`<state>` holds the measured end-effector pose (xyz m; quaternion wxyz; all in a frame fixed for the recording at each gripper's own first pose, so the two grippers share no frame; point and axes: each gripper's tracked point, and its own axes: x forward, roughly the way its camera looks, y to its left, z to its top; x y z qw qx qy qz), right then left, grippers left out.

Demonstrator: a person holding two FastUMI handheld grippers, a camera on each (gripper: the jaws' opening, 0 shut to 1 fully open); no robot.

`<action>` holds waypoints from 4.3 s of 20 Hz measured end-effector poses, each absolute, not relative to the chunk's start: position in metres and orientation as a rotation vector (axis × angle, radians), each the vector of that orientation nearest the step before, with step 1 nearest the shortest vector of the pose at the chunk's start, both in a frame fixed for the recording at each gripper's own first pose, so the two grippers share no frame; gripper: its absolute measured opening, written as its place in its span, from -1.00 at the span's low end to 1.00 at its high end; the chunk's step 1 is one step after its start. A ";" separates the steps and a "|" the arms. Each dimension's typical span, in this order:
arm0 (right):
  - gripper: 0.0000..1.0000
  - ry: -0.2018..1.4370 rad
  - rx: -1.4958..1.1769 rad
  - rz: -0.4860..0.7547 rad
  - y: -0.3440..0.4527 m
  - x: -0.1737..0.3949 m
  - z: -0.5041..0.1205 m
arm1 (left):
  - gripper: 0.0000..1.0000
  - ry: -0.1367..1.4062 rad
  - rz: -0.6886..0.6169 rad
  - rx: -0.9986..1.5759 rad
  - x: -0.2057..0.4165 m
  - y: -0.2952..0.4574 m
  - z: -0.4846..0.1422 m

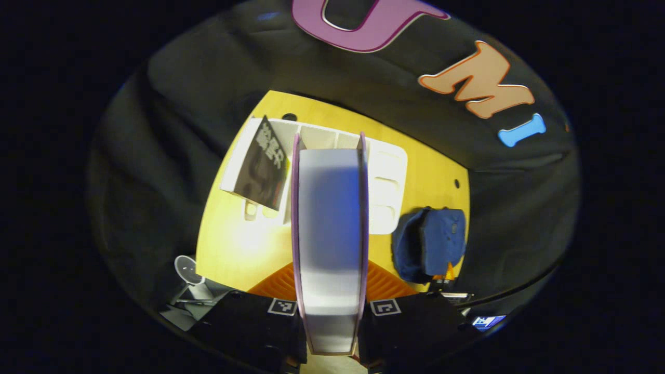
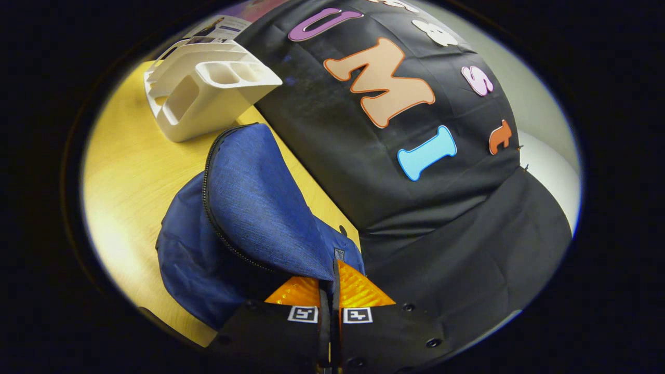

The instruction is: Open the schoolbag, grab two books from the bookshelf and put them into the schoolbag.

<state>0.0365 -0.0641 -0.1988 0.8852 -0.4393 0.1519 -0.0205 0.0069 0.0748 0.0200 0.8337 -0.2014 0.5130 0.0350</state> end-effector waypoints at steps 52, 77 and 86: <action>-0.94 0.266 -0.484 0.107 -0.071 0.086 -0.174 | 0.27 0.936 -0.564 -0.749 0.139 -0.315 -0.281; -0.91 0.274 -0.537 0.095 -0.074 0.086 -0.178 | 0.92 0.826 -0.381 -0.331 0.045 -0.093 -0.093; -0.89 0.298 -0.578 0.040 -0.073 0.084 -0.183 | 0.92 0.800 -0.157 -0.332 0.020 0.047 -0.025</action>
